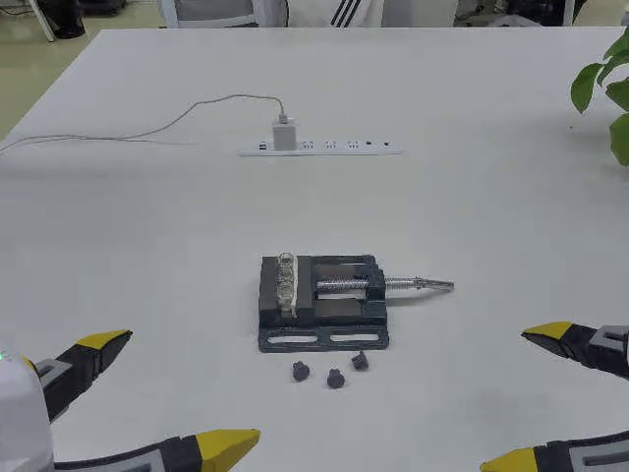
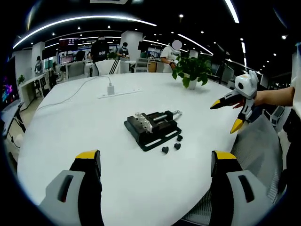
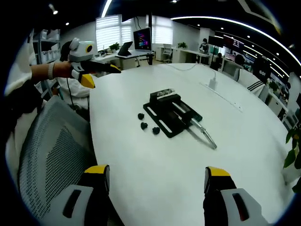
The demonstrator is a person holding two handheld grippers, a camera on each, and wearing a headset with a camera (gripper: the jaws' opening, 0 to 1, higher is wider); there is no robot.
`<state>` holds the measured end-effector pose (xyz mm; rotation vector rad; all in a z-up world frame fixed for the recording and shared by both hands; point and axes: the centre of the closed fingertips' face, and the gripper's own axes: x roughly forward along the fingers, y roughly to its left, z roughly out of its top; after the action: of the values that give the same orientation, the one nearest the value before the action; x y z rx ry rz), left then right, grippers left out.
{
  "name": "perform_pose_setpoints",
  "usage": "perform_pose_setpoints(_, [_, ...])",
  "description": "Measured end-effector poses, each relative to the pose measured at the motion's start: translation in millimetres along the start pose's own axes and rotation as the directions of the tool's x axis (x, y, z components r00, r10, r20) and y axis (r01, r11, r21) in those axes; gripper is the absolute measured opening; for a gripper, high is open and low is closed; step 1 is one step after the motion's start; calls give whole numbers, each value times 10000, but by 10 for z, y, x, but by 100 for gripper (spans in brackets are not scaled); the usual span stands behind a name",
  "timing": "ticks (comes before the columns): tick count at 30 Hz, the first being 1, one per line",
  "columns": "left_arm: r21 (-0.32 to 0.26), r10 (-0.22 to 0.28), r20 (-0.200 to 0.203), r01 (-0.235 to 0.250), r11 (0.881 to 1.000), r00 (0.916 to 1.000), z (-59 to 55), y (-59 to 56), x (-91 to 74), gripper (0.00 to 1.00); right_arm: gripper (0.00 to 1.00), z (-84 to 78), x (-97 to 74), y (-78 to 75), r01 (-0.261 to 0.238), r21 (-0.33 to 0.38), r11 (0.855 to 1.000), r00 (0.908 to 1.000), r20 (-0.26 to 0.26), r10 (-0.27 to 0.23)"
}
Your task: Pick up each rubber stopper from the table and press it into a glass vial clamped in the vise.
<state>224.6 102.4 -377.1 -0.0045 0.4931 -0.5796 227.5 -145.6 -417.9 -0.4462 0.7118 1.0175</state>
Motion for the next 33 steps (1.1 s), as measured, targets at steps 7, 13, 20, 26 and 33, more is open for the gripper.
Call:
perform_pose_setpoints(7, [223,-99,-153,102,9997,9998,-15,-19,12,96,77,98,130,-6,-856,-860,9926,9961,-282,835])
perform_pose_setpoints(13, [267,-146,-238,153,9995,9996,-28,-34,18,96,71,163,271,45,-1870,-1789,9659,9806,-924,1728])
perform_pose_setpoints(20, [384,-125,-443,142,9992,9989,-82,-69,1,96,67,323,511,64,-2474,-2564,9344,9678,-1112,2258])
perform_pose_setpoints(26, [403,-111,-556,133,9991,9984,-111,-63,4,96,61,407,673,72,-2846,-3198,9037,9581,-1256,2573])
perform_pose_setpoints(33, [193,-47,-526,57,9998,9986,-119,-46,14,95,53,470,808,60,-3125,-3524,8821,9499,-1255,2863])
